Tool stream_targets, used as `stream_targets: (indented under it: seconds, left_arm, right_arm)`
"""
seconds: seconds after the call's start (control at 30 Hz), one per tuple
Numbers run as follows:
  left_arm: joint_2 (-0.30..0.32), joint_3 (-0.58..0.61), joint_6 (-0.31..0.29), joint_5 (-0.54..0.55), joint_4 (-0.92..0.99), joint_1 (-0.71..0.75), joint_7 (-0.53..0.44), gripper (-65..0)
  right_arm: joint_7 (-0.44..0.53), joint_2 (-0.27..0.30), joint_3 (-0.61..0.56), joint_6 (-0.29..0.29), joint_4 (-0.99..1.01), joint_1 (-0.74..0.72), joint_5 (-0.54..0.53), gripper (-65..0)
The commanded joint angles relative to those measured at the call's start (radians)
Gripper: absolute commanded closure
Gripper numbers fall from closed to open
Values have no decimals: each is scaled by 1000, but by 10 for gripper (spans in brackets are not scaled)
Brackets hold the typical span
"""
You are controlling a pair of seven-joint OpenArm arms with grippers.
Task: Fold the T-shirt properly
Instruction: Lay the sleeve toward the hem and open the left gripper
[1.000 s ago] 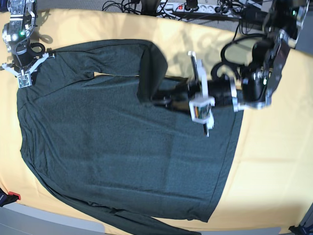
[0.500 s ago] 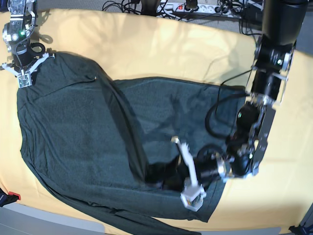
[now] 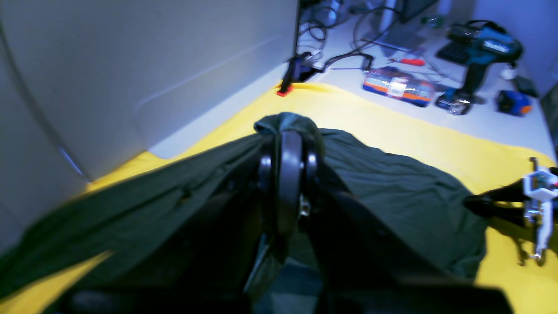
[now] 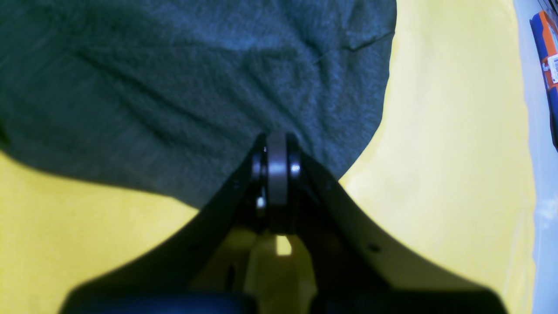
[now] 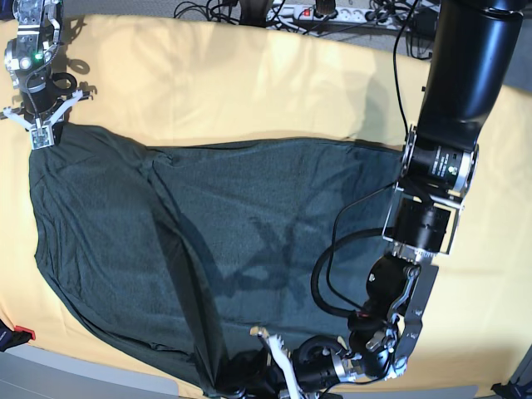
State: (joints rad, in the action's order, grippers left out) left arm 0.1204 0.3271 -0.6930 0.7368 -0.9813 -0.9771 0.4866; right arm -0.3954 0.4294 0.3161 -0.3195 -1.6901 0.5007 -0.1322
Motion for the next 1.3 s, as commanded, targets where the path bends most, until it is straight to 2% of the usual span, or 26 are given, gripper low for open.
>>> stream_targets:
  seconds: [0.0,0.1,0.23,0.4,0.47,0.57,0.7,0.87,1.07,1.27]
  left_arm:
    - [-4,-9,-5,-7,-1,-46,-40,0]
    - [-4,-9,22,-67,23,-48,-71,0]
    - [-4,-9,52,-118,80,-48,-108,0]
    - [-4,-9,112,-211,155,-48,-201,0]
    - [-4,-9,141,-217,171,-48,-210,0]
    - [-4,-9,152,-238,173,-48,-228,0]
    - [-4,-9,165,-285,173,-48,-272,0]
    - [-4,-9,287,-315,173,-48,-279,0]
    - [-4,-9,377,-331,173,-42,-279,0]
    - [-4,-9,381,-356,175,-10,-277,0]
  right_arm:
    - [-9,14,6,-10,-10,3,2,0]
    - [-9,14,6,-46,-10,3,2,0]
    - [-9,14,6,-47,-10,3,2,0]
    - [-9,14,6,-43,-10,3,2,0]
    - [-9,14,6,-43,-10,3,2,0]
    - [-8,14,6,-43,-10,3,2,0]
    - [-8,14,6,2,-10,3,2,0]
    - [-8,14,6,13,-10,0,19,0]
    - [-8,14,6,26,-10,0,28,0]
    - [-8,14,6,55,-10,0,28,0]
